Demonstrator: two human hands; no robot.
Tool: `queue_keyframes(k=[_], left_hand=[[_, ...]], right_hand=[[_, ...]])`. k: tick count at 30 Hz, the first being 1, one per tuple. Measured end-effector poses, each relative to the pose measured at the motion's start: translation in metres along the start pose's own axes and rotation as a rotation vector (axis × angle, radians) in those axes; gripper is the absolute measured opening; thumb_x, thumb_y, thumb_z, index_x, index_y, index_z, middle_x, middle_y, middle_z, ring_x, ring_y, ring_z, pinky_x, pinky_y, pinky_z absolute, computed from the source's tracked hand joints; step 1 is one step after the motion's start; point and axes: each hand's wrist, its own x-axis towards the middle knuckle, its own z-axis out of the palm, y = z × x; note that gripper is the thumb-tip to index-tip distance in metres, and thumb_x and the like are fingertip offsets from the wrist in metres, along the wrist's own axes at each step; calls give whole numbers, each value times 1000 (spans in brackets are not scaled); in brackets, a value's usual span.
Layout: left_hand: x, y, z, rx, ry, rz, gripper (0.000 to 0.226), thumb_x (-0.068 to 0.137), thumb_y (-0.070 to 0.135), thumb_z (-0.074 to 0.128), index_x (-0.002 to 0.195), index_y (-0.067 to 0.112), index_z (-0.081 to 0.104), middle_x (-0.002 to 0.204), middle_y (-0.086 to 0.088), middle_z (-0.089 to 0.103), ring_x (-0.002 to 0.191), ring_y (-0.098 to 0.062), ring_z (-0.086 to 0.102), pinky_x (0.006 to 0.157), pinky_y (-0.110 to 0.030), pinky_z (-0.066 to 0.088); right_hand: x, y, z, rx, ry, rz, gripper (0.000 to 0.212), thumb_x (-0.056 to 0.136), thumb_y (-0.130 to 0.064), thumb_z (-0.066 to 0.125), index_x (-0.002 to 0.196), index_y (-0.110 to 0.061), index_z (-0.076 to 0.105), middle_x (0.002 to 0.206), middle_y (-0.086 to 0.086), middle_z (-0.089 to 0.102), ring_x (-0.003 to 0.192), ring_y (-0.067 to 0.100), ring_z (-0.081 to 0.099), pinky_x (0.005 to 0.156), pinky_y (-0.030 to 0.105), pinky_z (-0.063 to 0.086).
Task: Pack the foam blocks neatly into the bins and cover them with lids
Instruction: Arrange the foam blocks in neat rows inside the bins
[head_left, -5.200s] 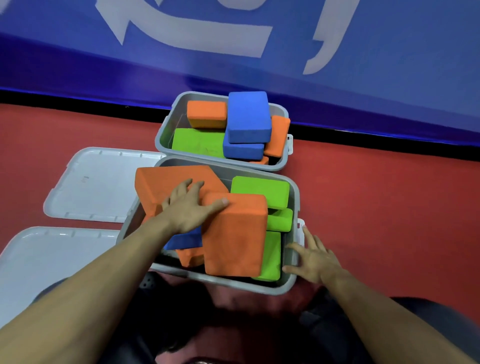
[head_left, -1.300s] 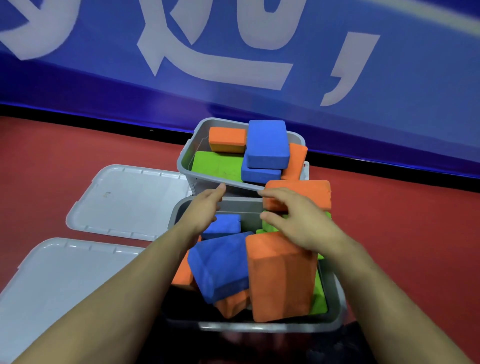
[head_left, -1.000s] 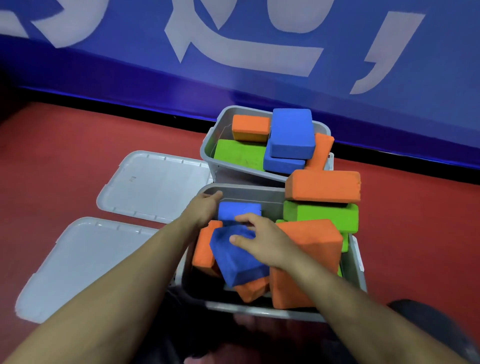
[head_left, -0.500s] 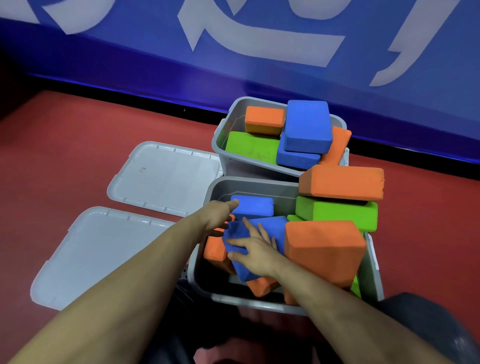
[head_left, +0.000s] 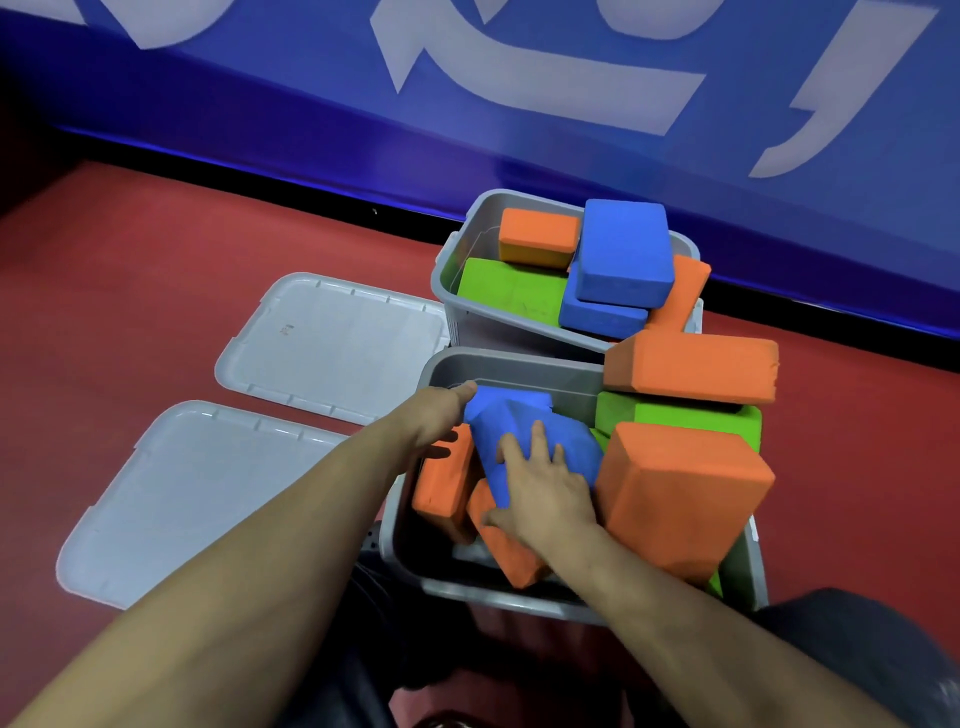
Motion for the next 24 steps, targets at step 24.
queue_keyframes(k=[24], left_hand=[[-20,28,12,-197,64,254,51,73,60,80,100,17,73,91,0,77,75,-14,72,62,-29,54]], right_hand=[[-20,5,-66,564,324,-189,64,76,-55,79,123,-46,37,146,-21,49,122,15,58,87,39,50]])
